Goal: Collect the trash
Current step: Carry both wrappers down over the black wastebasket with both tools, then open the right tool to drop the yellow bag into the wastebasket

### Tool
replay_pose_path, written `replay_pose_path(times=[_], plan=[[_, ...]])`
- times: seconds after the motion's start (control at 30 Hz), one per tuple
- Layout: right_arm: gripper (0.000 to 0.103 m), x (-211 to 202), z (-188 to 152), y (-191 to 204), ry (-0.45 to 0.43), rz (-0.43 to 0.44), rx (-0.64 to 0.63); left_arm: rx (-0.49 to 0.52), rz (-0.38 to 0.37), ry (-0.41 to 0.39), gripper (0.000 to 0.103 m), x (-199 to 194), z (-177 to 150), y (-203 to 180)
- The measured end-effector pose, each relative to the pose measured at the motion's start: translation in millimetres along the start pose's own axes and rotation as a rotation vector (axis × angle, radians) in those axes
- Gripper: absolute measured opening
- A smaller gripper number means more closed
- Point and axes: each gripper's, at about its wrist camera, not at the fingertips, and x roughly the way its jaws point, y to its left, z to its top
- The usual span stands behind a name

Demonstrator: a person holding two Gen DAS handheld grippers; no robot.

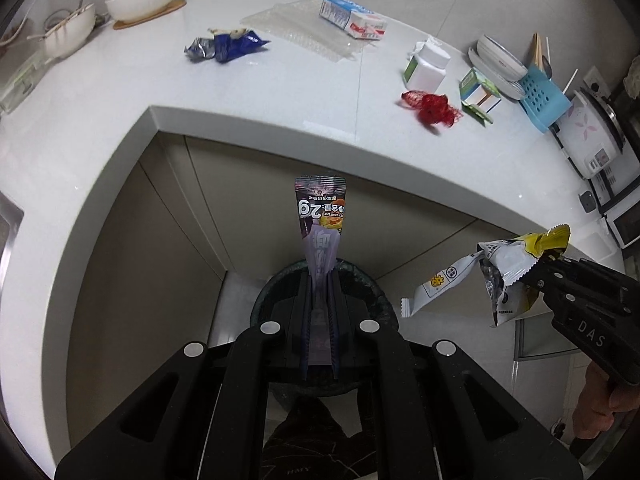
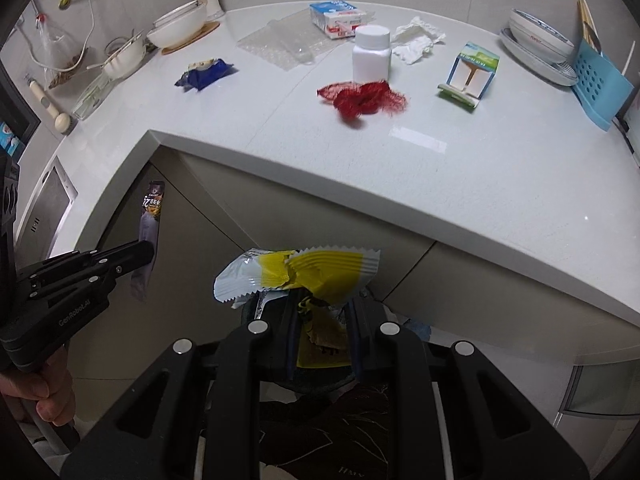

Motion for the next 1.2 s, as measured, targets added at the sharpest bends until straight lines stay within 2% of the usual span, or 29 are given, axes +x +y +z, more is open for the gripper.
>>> replay_pose_path(times=[0.27, 0.53, 0.87, 0.93, 1.2], plan=[[0.018, 42.4, -12.3, -4.4, 0.040, 0.027, -0.003, 0.003, 0.040, 0.002, 0.007, 27.5, -13.7, 8.0], [0.019, 92.5, -25.8, -7.3, 0.107, 0.015, -0.010, -0.030, 0.048, 0.059, 0.007, 61.3, -22.6, 20.4], [0.019, 134.0, -33.2, -10.2, 0.142, -0.010, -0.006, -0.031, 0.033, 0.069, 0.007, 82.8, -29.9, 24.8], [0.019, 142.1, -33.9, -9.3, 0.152, -0.007, 0.000, -0.045, 0.009, 0.071, 0.007, 88.6, -31.8, 28.4], [0.020, 155.1, -38.1, -8.2, 0.169, 0.003, -0.005, -0.064, 0.034, 0.102, 0.007, 100.0, -36.8, 34.5]])
